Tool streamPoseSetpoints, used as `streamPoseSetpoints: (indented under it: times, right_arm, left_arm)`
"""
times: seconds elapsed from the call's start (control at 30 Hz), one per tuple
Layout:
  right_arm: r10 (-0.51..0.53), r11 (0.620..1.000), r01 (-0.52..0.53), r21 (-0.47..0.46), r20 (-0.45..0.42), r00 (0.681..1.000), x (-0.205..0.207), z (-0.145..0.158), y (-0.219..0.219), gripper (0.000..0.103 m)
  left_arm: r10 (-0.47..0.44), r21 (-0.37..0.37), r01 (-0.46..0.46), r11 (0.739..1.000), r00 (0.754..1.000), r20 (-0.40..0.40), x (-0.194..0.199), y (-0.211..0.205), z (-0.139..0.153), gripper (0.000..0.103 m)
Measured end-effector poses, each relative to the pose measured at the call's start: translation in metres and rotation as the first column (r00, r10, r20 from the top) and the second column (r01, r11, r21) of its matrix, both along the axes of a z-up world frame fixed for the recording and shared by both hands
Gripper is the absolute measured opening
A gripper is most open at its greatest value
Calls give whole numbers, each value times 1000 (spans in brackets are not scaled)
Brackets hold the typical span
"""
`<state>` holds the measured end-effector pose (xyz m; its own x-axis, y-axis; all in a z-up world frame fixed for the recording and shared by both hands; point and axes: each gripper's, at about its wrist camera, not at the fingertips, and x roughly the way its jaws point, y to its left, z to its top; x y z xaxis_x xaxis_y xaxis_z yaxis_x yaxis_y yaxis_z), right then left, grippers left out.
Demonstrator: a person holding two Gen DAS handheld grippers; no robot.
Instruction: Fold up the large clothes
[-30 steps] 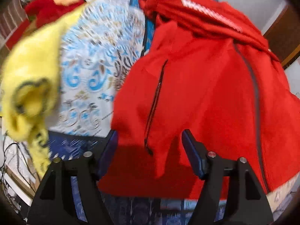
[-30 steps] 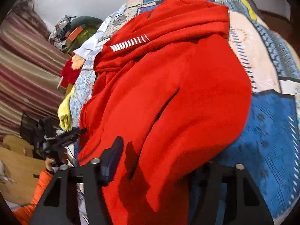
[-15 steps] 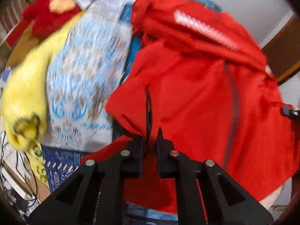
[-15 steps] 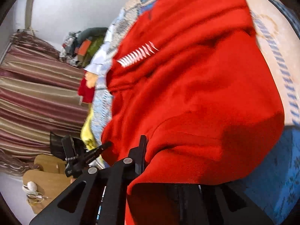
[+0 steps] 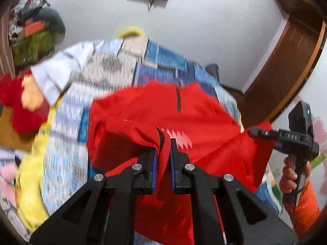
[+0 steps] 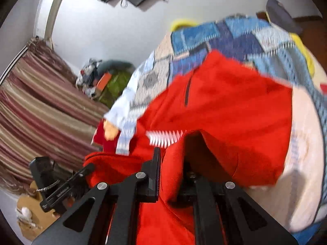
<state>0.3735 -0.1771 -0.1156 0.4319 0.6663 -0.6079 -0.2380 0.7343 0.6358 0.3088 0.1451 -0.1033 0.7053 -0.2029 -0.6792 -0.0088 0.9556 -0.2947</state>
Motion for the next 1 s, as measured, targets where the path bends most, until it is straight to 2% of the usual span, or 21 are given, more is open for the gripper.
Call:
streamPoseSetpoints:
  times: [0.13, 0.23, 0.3, 0.33, 0.43, 0.5, 0.57, 0.6, 0.67, 0.73, 0.83, 0.87, 0.9, 0.97, 1.0]
  right_arm:
    - [-38, 998, 40, -53, 35, 999, 49, 5, -4, 7]
    - [-80, 996, 82, -47, 33, 996, 89, 4, -11, 7]
    - [-121, 989, 124, -78, 42, 992, 112, -2, -12, 7]
    - [-146, 981, 151, -123, 48, 988, 128, -10, -11, 7]
    - [-160, 960, 165, -224, 39, 986, 157, -37, -11, 7]
    - [-170, 950, 170, -263, 21, 985, 172, -56, -17, 7]
    - [-186, 948, 178, -265, -5, 983, 180, -73, -30, 7]
    - [-190, 954, 178, -241, -28, 981, 180, -81, -39, 7]
    - [-146, 984, 133, -121, -108, 983, 181, -90, -56, 7]
    - [-91, 996, 89, -24, -155, 984, 174, -88, -67, 8]
    - [-36, 997, 46, 58, -162, 986, 157, -71, -77, 8]
    - [-14, 995, 29, 91, -162, 987, 150, -63, -81, 8]
    - [7, 993, 11, 114, -162, 987, 144, -56, -82, 8]
    - [38, 994, -22, 108, -153, 987, 131, -41, -81, 8]
    - [53, 995, -41, 90, -141, 989, 122, -33, -78, 8]
  left_arm:
    - [61, -28, -61, 998, 998, -2, 50, 15, 3, 10]
    - [111, -50, -113, 992, 993, -31, 96, 33, -12, 10]
    - [170, -32, -173, 984, 983, -61, 129, 44, -32, 10]
    - [193, -9, -194, 981, 979, -72, 140, 47, -41, 10]
    - [276, 62, -270, 961, 947, -165, 177, 62, -90, 10]
    - [340, 80, -331, 940, 904, -261, 198, 77, -130, 10]
    - [370, 112, -353, 929, 874, -314, 211, 86, -160, 10]
    - [378, 154, -346, 926, 863, -335, 218, 88, -174, 12]
    - [370, 216, -311, 925, 867, -335, 224, 84, -186, 15]
    - [353, 280, -271, 921, 884, -306, 224, 76, -184, 16]
    - [303, 331, -207, 921, 912, -274, 216, 68, -170, 22]
    - [291, 343, -193, 919, 920, -263, 212, 66, -162, 31]
    - [284, 352, -186, 917, 925, -252, 208, 66, -155, 45]
    - [268, 370, -181, 911, 942, -200, 194, 64, -130, 58]
    - [260, 373, -181, 910, 950, -173, 189, 62, -119, 62]
